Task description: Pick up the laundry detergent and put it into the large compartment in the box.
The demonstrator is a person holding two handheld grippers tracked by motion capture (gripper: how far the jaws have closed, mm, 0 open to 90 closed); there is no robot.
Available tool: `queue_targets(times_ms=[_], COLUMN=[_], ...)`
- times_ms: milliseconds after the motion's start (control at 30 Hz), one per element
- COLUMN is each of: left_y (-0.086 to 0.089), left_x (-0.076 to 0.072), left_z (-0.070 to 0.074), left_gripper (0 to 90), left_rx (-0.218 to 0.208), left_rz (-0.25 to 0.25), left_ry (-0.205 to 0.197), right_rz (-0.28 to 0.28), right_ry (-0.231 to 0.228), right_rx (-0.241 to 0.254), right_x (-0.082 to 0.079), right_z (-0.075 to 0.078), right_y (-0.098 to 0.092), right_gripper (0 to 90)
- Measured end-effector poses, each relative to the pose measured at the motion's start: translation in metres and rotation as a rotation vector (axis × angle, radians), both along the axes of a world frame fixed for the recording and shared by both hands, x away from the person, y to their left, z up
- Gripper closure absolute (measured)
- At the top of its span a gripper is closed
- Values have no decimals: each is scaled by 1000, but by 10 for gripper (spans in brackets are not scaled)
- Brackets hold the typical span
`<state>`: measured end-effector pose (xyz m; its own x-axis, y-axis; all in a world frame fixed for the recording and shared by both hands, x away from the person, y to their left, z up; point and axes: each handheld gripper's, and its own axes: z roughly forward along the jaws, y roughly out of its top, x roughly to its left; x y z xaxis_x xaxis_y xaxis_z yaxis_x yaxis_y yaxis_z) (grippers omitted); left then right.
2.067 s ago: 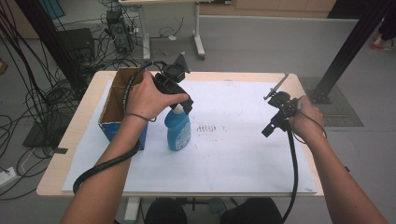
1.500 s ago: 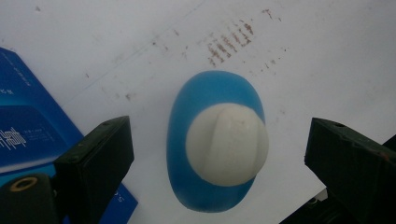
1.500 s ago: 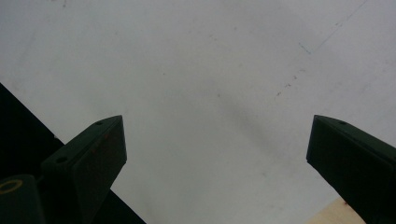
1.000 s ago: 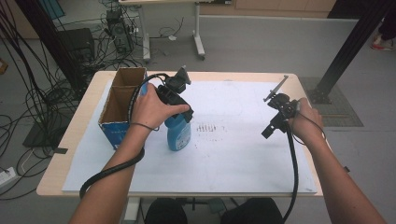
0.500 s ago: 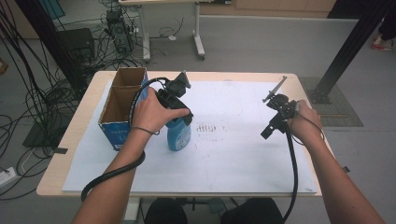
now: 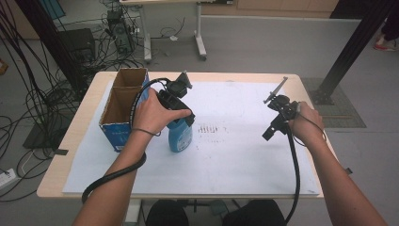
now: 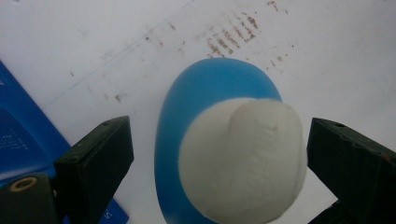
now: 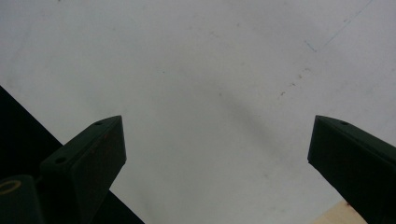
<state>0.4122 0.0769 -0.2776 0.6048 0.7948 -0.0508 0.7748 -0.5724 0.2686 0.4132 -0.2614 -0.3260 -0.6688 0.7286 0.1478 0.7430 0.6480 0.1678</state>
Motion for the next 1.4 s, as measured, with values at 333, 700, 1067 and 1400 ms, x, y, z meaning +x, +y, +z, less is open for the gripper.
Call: queue_targets(times_ms=[333,700,1067,1400], left_y=[-1,-2,-2,-2], left_x=[-1,-2,-1,-2], left_z=[2,3,0,2], left_gripper=[82,83,84,85], left_rx=[11,20,18,18], left_rz=[-1,4,3,2], left_ry=[-12,-11,-2,-4], right_rz=[-3,-3,0,-1], right_ry=[-4,-6,-11,-15], right_rx=[-5,0,-1,-4], right_x=[0,0,1,0], right_z=[1,2,1,2], right_y=[-1,-1,-2,-2], right_gripper=[45,45,45,46])
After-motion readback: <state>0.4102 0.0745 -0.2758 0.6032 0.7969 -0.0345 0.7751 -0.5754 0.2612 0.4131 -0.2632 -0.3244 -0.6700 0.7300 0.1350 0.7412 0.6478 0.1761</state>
